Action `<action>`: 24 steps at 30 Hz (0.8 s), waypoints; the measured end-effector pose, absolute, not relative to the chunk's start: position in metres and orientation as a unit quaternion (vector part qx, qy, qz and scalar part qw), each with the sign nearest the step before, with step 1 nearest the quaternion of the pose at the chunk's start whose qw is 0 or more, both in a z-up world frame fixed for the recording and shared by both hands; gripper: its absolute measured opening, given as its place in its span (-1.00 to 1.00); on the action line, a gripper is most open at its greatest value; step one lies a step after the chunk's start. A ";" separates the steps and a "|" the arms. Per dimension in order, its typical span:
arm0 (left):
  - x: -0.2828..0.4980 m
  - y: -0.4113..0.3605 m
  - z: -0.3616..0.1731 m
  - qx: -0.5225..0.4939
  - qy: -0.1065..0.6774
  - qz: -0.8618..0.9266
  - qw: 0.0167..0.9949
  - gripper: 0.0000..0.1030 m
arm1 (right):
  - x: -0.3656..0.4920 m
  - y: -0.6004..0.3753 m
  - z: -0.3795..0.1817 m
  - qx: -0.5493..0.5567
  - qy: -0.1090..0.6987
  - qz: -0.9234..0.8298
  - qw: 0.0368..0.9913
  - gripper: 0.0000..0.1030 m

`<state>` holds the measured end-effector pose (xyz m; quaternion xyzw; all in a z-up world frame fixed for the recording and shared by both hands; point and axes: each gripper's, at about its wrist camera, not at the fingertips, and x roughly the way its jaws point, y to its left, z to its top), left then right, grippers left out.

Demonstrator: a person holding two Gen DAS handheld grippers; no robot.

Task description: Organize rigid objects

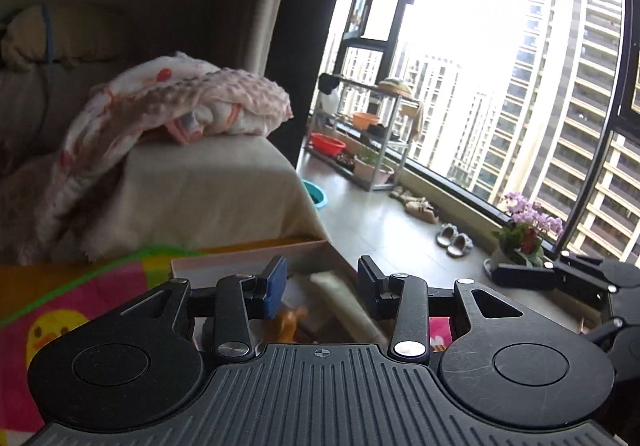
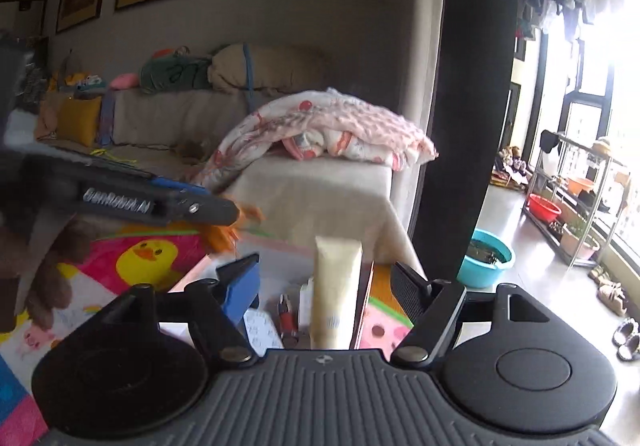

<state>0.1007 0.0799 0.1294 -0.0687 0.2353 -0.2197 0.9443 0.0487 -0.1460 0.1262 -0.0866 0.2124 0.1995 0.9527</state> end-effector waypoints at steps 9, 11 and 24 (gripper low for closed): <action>0.064 0.169 0.045 -0.140 0.281 -0.120 0.942 -0.17 | -0.012 -0.158 0.030 -0.119 0.310 0.225 0.916 0.56; 0.059 0.185 0.030 -0.163 0.294 -0.110 0.936 -0.17 | -0.017 -0.159 0.017 -0.096 0.331 0.233 0.909 0.56; -0.007 0.142 0.008 -0.184 0.339 -0.236 0.892 -0.18 | -0.019 -0.155 0.001 -0.067 0.348 0.234 0.905 0.65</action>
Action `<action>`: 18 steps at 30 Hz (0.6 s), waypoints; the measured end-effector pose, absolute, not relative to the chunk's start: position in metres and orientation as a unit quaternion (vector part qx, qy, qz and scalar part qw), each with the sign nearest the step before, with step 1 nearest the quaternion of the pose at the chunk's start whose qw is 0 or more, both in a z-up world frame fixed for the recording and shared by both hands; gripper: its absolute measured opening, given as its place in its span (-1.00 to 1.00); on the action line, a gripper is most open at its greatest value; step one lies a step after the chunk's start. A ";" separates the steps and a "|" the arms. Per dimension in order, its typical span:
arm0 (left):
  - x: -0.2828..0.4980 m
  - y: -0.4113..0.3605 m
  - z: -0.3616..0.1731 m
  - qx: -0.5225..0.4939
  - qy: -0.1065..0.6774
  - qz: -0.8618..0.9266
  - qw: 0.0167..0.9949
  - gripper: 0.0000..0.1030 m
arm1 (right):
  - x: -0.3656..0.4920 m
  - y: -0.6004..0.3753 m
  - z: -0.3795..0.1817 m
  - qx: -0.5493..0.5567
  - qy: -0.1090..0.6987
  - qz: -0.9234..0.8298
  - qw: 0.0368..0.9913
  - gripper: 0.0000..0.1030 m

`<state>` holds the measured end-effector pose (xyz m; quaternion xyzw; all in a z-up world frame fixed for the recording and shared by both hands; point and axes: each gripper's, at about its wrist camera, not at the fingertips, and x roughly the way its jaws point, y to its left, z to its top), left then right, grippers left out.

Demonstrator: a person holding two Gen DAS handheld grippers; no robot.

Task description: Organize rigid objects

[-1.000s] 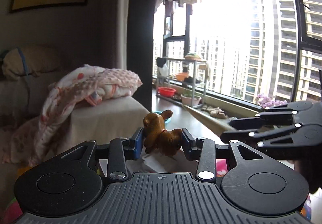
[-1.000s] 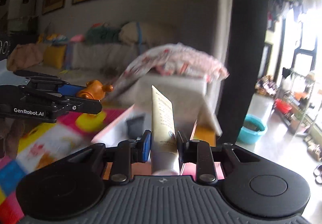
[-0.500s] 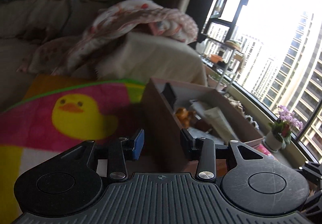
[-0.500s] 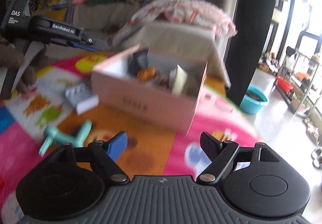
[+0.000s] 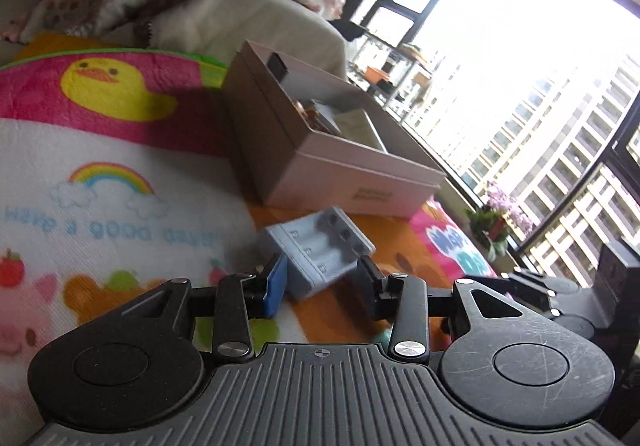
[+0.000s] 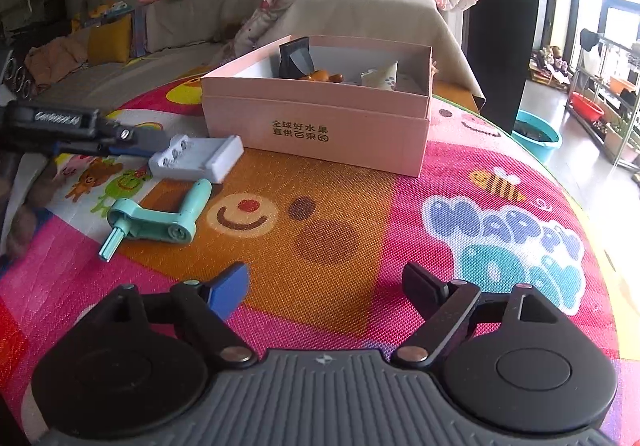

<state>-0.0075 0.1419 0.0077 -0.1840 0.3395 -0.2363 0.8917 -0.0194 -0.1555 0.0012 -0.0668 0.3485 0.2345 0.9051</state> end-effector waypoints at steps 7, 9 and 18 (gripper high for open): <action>-0.044 0.098 0.017 -0.095 0.357 -0.258 0.893 -0.17 | -0.019 -0.154 0.001 -0.070 0.349 0.236 0.904 0.70; -0.052 0.095 0.022 -0.083 0.352 -0.248 0.899 -0.17 | -0.019 -0.154 0.001 -0.069 0.349 0.236 0.904 0.71; -0.069 0.090 0.023 -0.025 0.369 -0.223 0.902 -0.10 | -0.018 -0.154 0.001 -0.067 0.349 0.238 0.904 0.74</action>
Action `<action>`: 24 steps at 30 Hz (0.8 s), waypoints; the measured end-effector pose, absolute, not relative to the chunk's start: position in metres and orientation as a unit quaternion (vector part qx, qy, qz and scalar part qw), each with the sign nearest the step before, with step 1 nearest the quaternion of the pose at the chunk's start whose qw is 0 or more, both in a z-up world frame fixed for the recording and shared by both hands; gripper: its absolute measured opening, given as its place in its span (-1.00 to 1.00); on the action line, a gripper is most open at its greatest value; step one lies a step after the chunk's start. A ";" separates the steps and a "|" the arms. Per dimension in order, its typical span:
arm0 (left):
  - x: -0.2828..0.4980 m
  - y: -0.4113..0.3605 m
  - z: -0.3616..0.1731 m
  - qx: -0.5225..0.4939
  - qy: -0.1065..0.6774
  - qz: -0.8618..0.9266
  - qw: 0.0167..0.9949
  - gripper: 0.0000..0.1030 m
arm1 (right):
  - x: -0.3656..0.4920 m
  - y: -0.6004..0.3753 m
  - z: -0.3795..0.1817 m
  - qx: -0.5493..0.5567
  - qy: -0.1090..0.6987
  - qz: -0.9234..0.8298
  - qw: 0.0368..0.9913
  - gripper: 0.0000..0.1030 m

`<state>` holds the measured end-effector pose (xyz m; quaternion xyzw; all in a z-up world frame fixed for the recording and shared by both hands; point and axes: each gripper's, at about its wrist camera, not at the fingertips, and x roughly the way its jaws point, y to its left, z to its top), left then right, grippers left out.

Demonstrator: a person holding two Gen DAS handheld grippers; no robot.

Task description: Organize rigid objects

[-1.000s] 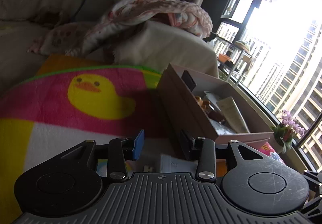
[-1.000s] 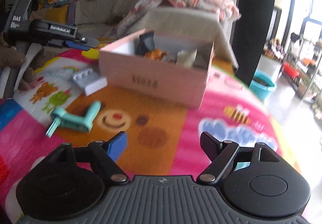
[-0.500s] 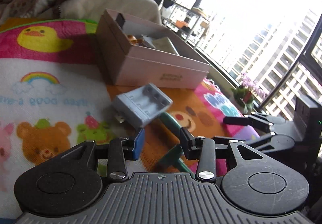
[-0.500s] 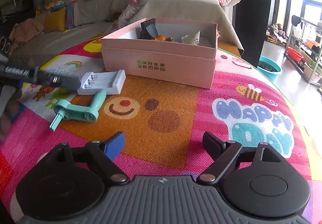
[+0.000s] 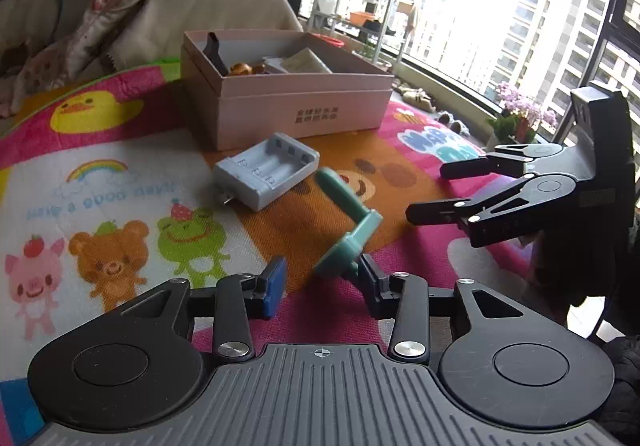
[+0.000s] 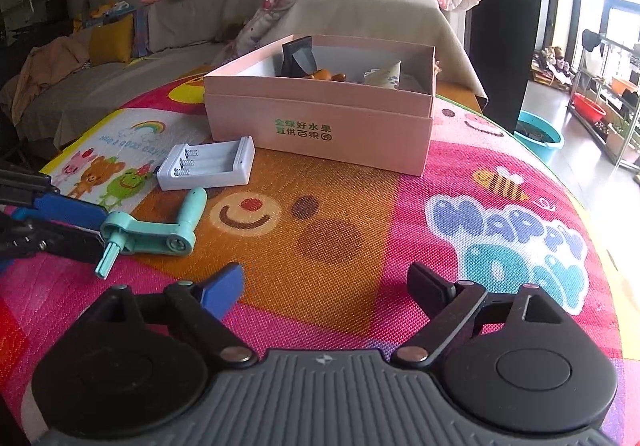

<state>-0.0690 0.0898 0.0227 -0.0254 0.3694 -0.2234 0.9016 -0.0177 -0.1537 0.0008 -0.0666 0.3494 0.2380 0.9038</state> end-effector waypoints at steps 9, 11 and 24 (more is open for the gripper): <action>-0.049 0.063 0.037 -0.071 0.316 -0.301 0.897 -0.15 | -0.017 -0.153 0.000 -0.068 0.350 0.239 0.903 0.77; -0.041 0.069 0.045 -0.038 0.280 -0.267 0.921 -0.14 | -0.017 -0.153 0.000 -0.068 0.350 0.239 0.903 0.77; 0.012 0.139 0.005 -0.142 0.330 -0.214 0.908 -0.15 | -0.018 -0.152 0.000 -0.071 0.351 0.241 0.902 0.80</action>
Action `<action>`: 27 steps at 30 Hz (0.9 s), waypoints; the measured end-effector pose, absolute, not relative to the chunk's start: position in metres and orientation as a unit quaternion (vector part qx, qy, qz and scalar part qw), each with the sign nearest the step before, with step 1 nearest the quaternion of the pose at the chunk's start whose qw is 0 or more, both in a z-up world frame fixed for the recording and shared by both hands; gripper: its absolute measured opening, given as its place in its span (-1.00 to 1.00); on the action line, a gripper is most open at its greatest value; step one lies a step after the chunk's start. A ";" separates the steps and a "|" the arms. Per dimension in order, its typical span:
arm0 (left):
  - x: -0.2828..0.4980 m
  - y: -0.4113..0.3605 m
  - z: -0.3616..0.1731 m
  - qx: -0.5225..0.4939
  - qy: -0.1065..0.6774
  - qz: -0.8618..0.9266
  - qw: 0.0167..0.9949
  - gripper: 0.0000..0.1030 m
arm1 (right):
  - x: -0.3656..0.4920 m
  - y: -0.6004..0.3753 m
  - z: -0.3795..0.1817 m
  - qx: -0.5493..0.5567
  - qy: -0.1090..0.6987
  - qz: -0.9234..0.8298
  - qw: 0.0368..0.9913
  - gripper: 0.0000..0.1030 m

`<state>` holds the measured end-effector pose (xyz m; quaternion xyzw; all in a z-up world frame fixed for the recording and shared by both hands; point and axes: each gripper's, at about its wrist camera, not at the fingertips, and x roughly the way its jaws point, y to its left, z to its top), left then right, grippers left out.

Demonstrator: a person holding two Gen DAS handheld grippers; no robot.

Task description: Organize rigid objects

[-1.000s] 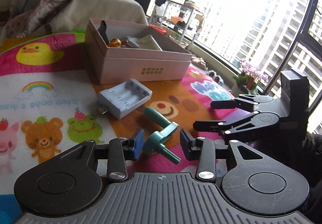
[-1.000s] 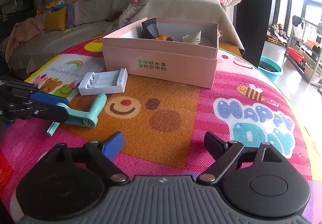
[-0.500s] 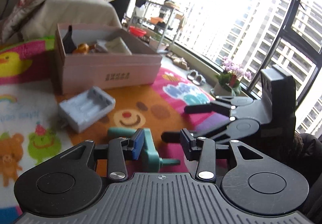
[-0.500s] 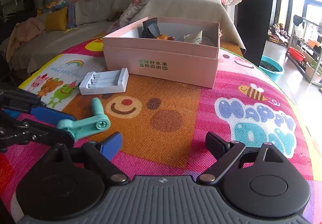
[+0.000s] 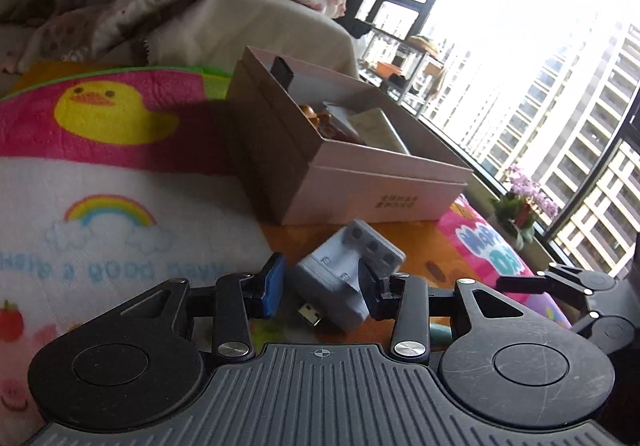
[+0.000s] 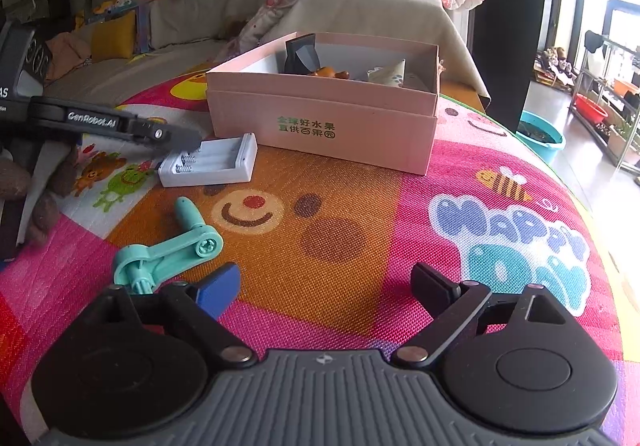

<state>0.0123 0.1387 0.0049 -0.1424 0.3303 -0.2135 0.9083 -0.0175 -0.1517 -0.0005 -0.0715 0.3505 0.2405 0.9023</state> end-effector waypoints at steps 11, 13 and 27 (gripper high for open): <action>-0.035 0.093 0.008 -0.011 0.321 -0.205 0.925 -0.14 | -0.011 -0.148 -0.001 -0.082 0.370 0.255 0.890 1.00; -0.037 0.091 0.008 -0.005 0.319 -0.187 0.929 -0.22 | -0.010 -0.148 0.000 -0.088 0.376 0.261 0.885 1.00; -0.050 0.090 0.008 -0.029 0.318 -0.126 0.939 -0.25 | -0.043 -0.114 0.026 -0.113 0.320 0.390 0.856 0.92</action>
